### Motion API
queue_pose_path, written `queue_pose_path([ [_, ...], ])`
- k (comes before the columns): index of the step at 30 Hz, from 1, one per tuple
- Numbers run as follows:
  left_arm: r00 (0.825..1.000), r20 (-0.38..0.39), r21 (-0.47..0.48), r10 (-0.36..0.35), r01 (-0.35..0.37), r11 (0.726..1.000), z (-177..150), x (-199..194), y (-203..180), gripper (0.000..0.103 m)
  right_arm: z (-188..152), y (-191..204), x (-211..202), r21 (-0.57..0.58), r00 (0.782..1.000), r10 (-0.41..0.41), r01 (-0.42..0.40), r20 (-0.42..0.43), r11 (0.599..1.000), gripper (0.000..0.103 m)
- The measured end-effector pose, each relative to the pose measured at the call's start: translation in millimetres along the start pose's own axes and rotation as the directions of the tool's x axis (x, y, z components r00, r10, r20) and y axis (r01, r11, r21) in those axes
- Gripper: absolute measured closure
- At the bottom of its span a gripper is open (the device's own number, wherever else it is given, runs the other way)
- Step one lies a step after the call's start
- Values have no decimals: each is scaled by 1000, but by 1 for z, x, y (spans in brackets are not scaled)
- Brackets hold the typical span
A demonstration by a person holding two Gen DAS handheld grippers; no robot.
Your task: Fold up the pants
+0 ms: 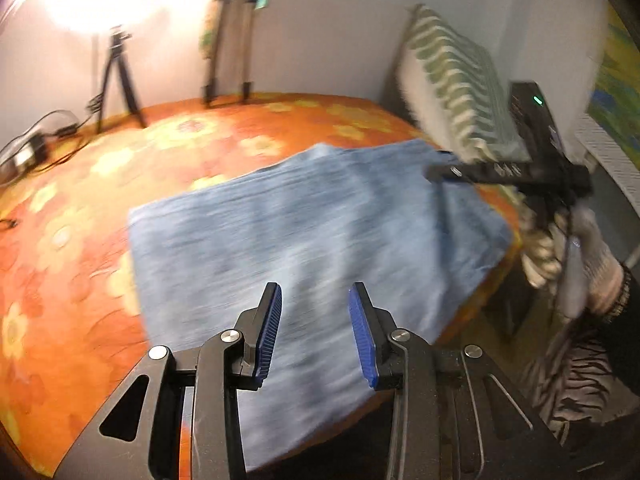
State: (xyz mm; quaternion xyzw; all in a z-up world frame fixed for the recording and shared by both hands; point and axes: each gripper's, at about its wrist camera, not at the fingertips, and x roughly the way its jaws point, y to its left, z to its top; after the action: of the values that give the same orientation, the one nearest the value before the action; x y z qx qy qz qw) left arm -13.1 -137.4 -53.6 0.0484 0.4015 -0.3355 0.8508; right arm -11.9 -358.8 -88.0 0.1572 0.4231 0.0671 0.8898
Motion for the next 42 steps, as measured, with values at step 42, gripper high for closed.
queue_pose_path([
  [42,998,-42,-266,-48,35,963,-59,-18,75,55,40,255,150,-181,938,89,-156,-336,971,63],
])
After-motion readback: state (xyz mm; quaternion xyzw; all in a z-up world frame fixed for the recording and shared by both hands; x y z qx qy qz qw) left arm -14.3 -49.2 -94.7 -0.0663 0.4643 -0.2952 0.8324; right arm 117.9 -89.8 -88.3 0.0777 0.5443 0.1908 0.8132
